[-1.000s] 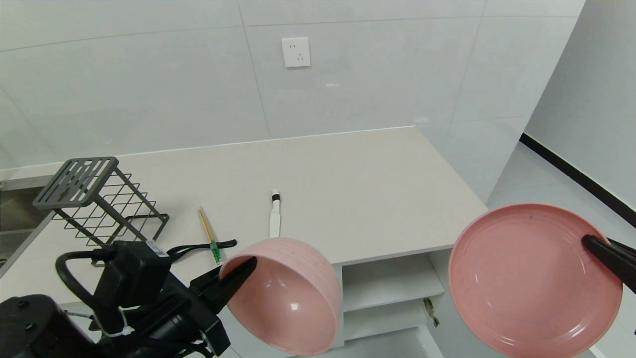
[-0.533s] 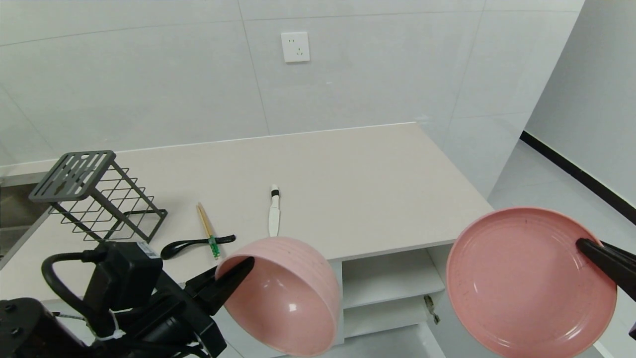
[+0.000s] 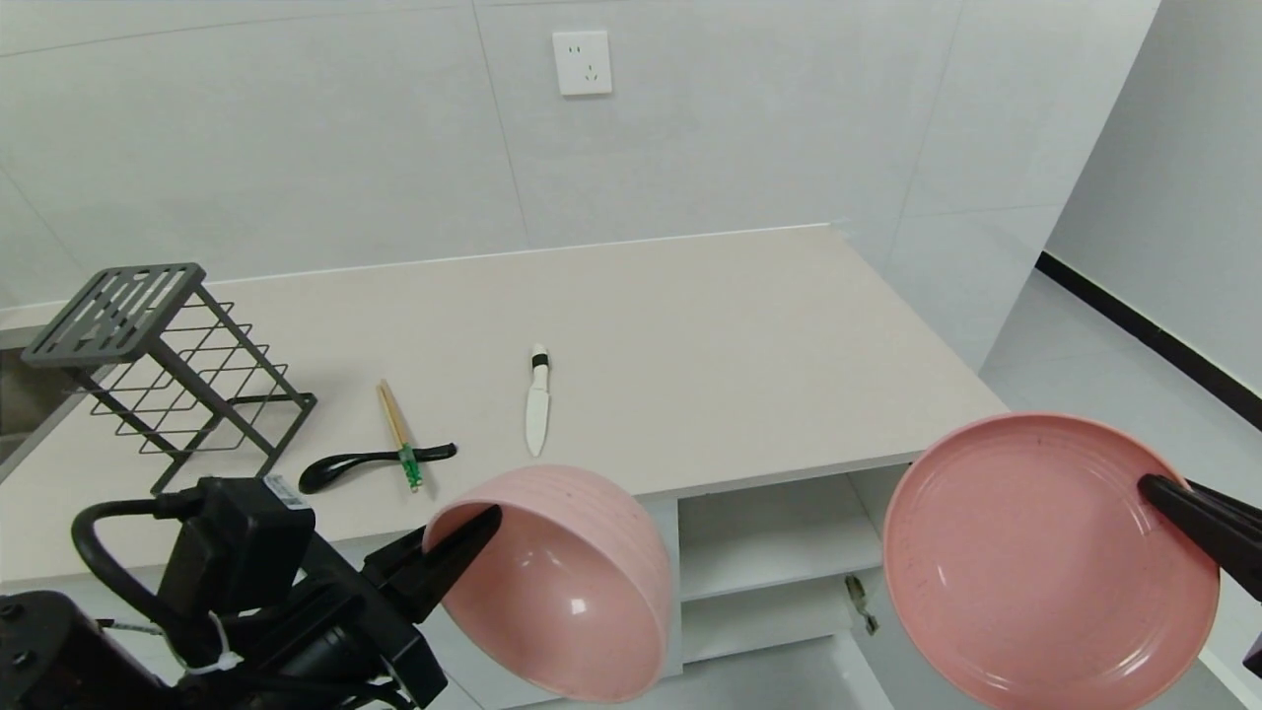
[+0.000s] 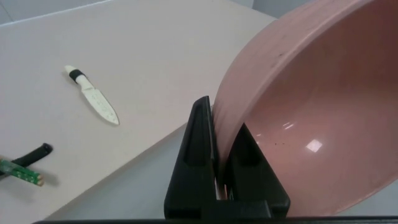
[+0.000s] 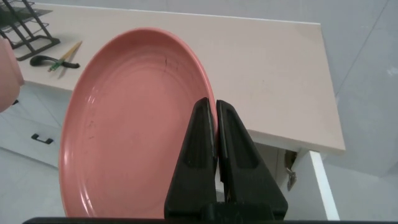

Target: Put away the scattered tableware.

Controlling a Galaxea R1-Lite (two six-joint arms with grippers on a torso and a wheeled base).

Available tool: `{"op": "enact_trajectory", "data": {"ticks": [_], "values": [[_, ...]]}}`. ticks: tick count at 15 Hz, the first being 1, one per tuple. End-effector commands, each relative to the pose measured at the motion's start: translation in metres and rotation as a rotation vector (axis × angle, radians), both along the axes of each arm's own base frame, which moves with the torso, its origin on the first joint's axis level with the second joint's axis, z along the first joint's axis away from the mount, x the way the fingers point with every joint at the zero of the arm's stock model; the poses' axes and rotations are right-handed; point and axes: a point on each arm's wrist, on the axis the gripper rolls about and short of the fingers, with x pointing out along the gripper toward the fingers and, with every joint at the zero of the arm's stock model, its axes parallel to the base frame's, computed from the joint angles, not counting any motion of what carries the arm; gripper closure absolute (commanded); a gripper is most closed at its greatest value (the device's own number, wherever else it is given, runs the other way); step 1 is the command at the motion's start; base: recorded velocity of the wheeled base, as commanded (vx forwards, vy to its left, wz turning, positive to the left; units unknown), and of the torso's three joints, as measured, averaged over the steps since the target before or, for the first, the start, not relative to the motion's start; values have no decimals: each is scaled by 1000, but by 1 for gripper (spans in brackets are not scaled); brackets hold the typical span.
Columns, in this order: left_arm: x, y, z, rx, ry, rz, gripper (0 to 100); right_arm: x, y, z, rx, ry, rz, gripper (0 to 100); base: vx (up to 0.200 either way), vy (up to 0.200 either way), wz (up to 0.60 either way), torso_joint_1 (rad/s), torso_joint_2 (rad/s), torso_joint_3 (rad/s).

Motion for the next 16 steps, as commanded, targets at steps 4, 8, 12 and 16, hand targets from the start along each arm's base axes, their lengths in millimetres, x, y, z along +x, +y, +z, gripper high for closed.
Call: {"op": "enact_trajectory", "data": {"ticks": [4,8,12,16], "values": [[0,0,0,-5,1,1,100,-1,0,-3,-4,27,-1,100,0,0,0,-221,454,222],[0,0,0,-6,2,0,100,-1,0,-3,-5,32,-1,100,0,0,0,-223,437,218],[0,0,1,-7,1,2,100,-1,0,-3,-4,29,-1,100,0,0,0,-262,521,250],[0,0,1,-6,0,4,100,-3,0,-4,-6,44,-1,100,0,0,0,-261,506,245]]}}
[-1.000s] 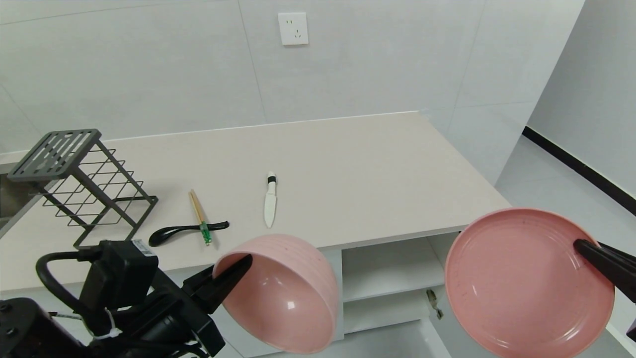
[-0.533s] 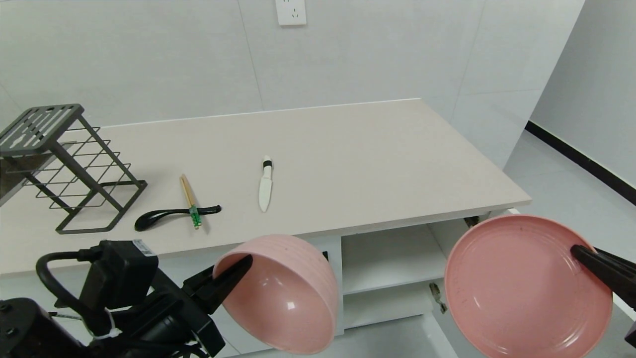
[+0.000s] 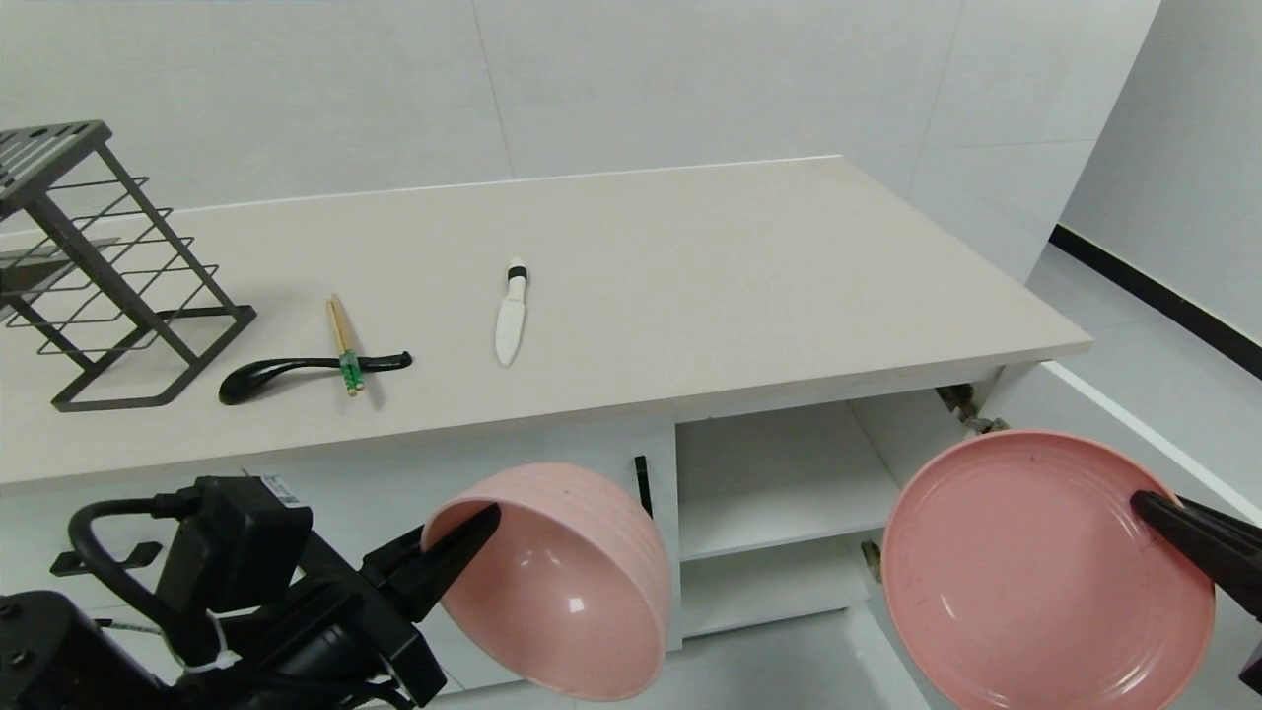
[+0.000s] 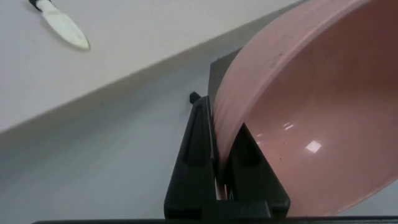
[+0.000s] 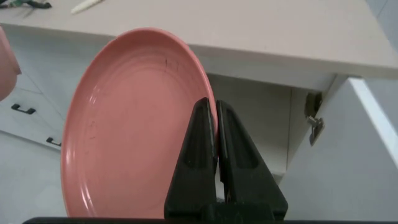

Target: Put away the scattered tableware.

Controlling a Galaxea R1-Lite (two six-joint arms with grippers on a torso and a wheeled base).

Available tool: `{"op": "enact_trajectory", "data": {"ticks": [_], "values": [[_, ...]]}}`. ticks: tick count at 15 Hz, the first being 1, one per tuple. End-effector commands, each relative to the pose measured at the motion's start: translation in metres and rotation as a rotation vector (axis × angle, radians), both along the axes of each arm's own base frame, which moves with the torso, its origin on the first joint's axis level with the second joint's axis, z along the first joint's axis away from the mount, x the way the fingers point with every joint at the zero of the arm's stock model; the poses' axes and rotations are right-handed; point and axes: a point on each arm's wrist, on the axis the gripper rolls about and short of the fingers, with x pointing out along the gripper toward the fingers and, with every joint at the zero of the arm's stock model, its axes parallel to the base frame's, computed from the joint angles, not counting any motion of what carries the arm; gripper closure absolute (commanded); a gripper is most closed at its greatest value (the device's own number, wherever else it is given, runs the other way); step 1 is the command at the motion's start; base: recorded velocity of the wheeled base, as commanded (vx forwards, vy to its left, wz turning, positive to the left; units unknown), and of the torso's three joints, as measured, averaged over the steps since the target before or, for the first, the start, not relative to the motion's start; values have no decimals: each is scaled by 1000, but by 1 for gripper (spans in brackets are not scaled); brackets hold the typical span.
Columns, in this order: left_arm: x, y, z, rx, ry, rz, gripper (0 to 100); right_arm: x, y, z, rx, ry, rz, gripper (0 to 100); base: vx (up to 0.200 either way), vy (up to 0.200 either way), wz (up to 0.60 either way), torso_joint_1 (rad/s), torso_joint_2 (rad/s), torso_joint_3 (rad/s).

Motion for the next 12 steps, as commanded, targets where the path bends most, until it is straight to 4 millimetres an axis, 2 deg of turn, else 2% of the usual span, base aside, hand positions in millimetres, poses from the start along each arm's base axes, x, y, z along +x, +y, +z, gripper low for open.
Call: {"op": "enact_trajectory", "data": {"ticks": [1,7,12], "values": [[0,0,0,-1,-1,1,100,-2,0,1,1,-10,1,100,0,0,0,-266,500,237],[-1,1,2,-40,13,0,100,-3,0,0,-1,4,1,100,0,0,0,-256,474,215],[-2,3,5,-50,-1,10,100,-1,-2,-2,-3,16,-16,100,0,0,0,-257,356,135]]}}
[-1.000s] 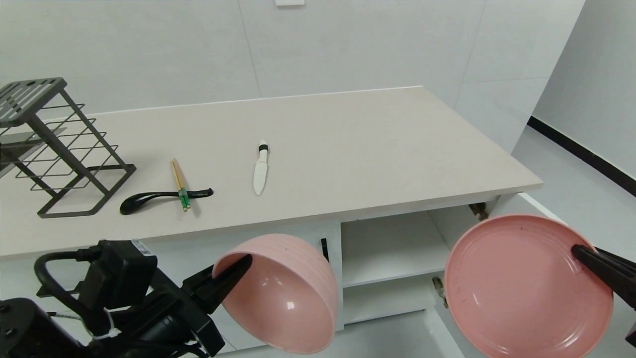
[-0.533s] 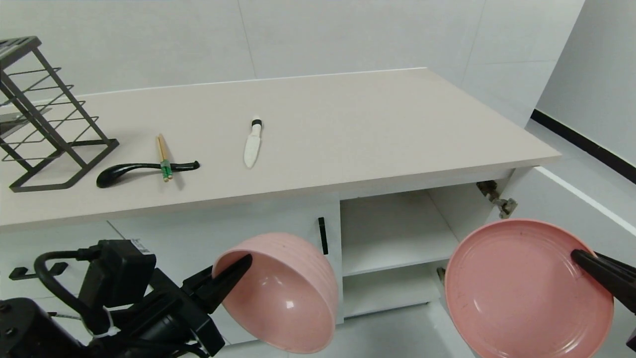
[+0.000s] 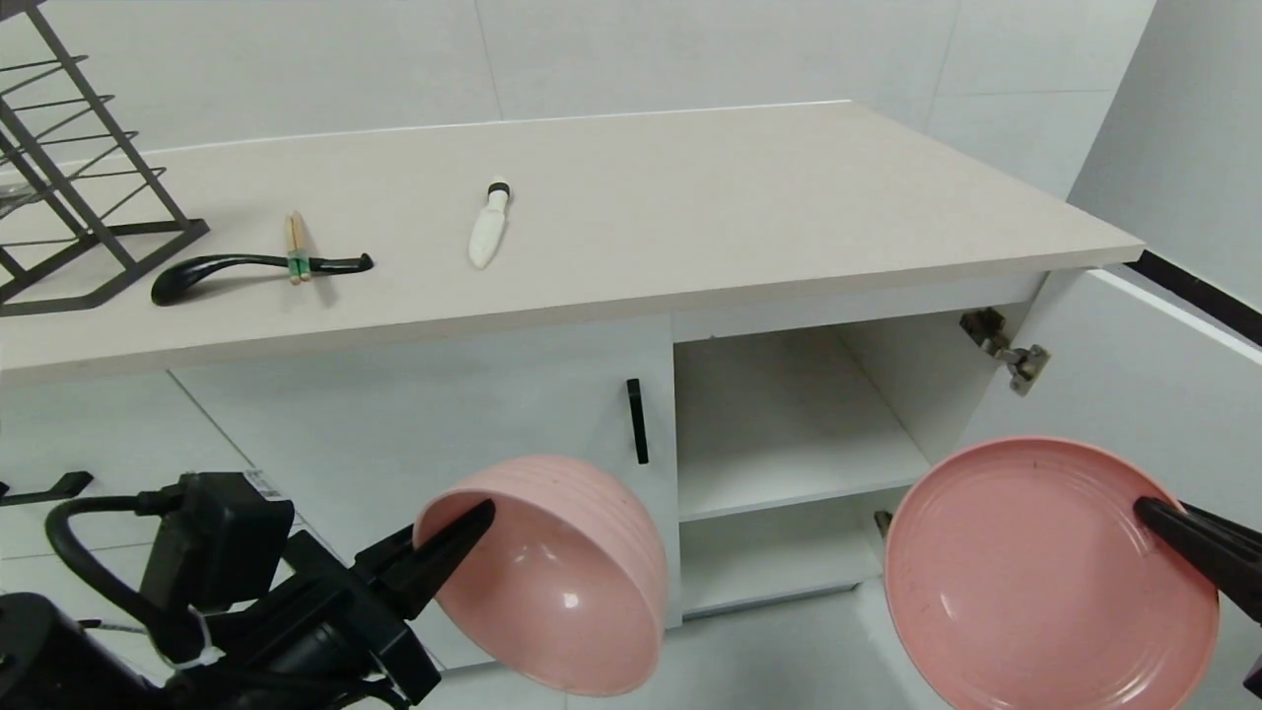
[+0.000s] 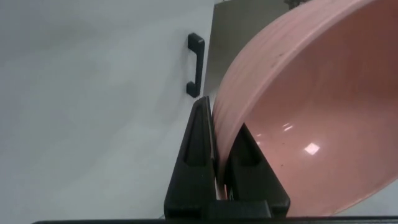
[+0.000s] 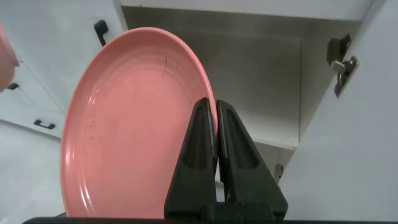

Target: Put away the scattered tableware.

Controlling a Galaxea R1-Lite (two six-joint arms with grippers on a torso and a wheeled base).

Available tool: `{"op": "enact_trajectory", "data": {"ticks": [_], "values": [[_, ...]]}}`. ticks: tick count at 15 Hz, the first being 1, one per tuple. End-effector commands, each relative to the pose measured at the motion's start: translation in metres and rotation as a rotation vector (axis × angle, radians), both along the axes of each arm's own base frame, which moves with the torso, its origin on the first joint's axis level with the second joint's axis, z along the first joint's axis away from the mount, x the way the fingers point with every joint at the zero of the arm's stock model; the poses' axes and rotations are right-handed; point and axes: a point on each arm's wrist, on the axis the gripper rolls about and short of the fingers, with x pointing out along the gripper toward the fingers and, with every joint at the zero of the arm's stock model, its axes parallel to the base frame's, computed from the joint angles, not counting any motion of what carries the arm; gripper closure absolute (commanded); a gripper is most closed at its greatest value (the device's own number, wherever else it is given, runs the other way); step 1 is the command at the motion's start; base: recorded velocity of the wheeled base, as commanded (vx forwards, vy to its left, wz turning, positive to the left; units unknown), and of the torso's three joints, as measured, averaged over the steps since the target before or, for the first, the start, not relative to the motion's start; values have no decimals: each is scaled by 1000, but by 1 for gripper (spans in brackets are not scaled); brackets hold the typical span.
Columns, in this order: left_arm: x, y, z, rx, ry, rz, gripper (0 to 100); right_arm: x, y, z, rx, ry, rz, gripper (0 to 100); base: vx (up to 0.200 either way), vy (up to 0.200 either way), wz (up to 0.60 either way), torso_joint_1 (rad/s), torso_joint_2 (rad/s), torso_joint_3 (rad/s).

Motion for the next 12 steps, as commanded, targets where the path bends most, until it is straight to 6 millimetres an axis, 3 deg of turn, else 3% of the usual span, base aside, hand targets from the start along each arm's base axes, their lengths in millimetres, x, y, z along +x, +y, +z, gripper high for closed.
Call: {"op": "enact_trajectory", "data": {"ticks": [1,5,9,12], "values": [[-2,3,4,-16,-20,25,100,1,-2,-1,-1,7,-16,100,0,0,0,-266,354,124],[-2,8,7,-28,-32,98,100,1,-2,-2,-3,22,-16,100,0,0,0,-171,286,112],[-1,7,6,-26,-27,100,100,5,-1,-5,-6,45,-14,100,0,0,0,-14,176,35],[-8,12,16,-60,-76,100,100,16,0,-7,-12,58,-14,100,0,0,0,1,17,14]]}}
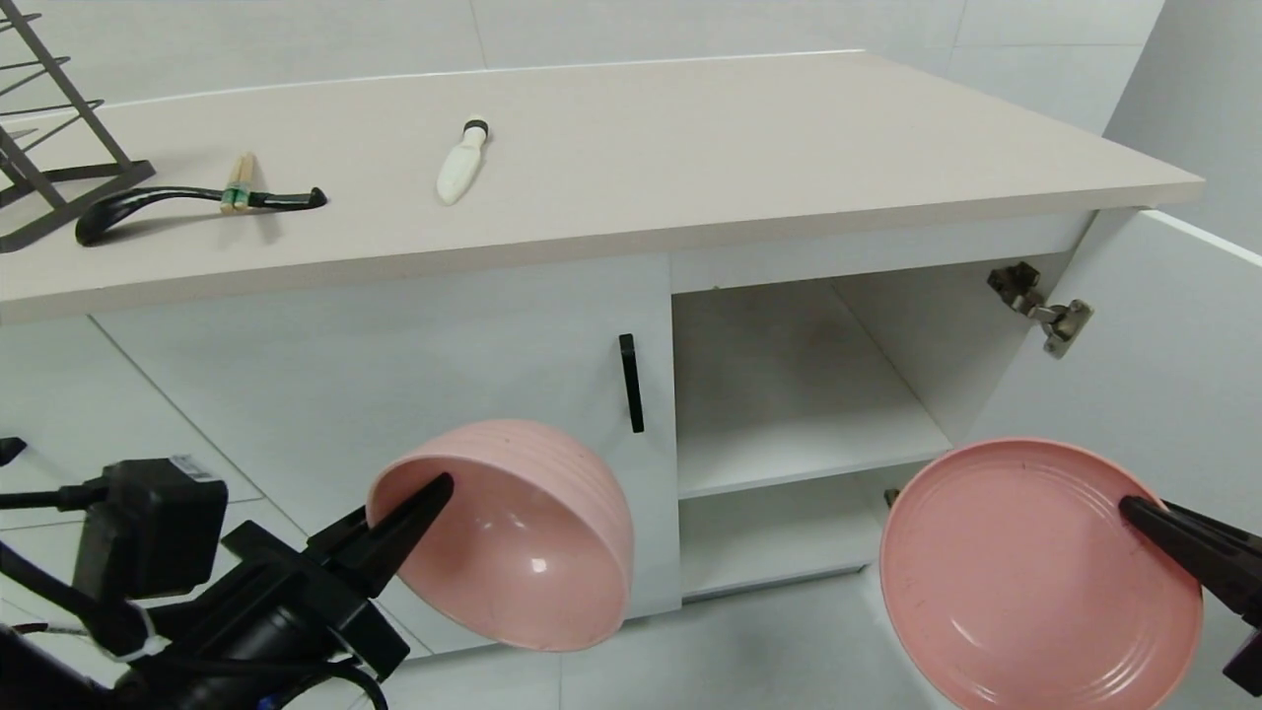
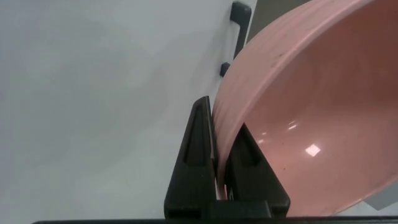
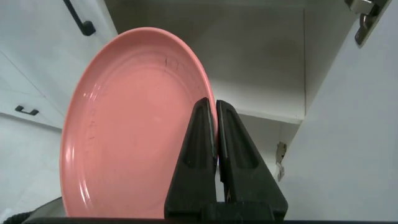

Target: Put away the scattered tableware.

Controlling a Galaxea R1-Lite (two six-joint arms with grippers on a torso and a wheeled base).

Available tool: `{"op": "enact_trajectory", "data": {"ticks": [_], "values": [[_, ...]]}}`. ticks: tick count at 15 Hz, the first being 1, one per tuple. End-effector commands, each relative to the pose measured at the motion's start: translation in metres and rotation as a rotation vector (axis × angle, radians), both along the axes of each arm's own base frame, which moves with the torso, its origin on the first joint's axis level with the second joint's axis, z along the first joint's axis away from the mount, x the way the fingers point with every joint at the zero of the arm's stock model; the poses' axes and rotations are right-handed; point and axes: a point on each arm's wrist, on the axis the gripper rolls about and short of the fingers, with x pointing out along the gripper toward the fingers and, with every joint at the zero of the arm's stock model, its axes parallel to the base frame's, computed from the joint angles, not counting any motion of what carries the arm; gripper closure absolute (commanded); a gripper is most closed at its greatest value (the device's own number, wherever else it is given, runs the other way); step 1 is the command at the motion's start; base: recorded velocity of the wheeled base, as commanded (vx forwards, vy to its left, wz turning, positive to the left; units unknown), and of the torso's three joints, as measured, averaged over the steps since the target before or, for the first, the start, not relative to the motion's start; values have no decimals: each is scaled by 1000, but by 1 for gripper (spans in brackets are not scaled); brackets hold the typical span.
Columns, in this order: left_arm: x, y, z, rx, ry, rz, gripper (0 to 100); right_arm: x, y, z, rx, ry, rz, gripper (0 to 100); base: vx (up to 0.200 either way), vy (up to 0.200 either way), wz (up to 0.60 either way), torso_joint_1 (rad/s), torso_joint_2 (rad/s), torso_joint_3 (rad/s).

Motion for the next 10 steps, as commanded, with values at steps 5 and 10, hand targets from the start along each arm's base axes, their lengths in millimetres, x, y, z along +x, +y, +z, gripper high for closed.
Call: {"op": "enact_trajectory", "data": {"ticks": [5,10], "values": [[-26,17,15,-30,-42,2,100,28,3,-9,-5,33,1,100,120,0,0,1,3,30],[-46,30,19,-82,-20,-7,100,47,6,-20,-9,64,1,100,0,0,0,0,0,0]]}}
